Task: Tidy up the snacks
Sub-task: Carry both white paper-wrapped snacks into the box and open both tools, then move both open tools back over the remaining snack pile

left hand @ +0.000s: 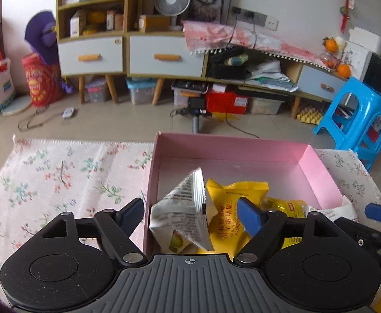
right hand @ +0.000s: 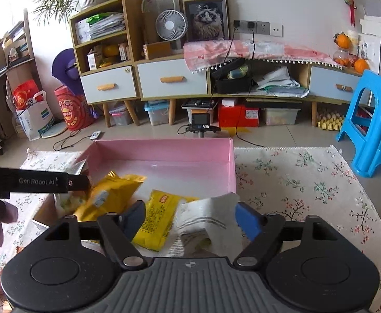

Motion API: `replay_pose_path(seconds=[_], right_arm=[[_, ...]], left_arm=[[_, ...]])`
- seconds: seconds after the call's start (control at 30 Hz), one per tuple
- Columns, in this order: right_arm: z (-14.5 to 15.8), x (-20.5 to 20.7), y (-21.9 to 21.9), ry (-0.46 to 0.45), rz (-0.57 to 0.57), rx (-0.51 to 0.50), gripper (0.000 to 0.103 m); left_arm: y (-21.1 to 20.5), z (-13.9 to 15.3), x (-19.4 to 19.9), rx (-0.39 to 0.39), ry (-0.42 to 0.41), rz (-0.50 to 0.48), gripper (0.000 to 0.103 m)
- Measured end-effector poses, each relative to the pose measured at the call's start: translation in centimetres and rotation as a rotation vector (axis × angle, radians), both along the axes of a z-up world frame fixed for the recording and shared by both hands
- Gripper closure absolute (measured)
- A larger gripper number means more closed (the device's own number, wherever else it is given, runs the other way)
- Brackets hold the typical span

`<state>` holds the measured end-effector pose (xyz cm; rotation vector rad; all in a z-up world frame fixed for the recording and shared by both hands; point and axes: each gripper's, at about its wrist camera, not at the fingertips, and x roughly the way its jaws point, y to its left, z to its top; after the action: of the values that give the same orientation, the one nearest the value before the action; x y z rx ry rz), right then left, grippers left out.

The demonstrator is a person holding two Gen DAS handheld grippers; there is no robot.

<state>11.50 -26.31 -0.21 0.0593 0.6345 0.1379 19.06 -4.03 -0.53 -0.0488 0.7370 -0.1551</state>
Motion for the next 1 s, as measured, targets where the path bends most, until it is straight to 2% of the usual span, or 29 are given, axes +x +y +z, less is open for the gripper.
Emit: replay_pose_path(seconds=[0.23, 0.43, 0.73, 1.0], right_arm=[[0.8, -0.8, 0.7, -0.017, 0.021, -0.004, 0.023], [1.3, -2.0, 1.4, -0.021, 0.037, -0.034, 0.019], [1.7, -4.1, 2.7, 0.006, 0.056, -0.097, 0.015], [1.0, -5.9, 3.6, 0.033, 0.1, -0.107, 0.012]], left_arm=[[0.7, 0.9, -1.8, -0.018, -0.003, -0.025, 0.018], [1.8, 0.9, -3.5, -0.033, 0.015, -0.025, 0.017], [4.1, 0.4, -6.5, -0.063, 0.037, -0.018, 0.013], [6.7, -1.0, -9.4, -0.066, 0.052, -0.009, 0.009]])
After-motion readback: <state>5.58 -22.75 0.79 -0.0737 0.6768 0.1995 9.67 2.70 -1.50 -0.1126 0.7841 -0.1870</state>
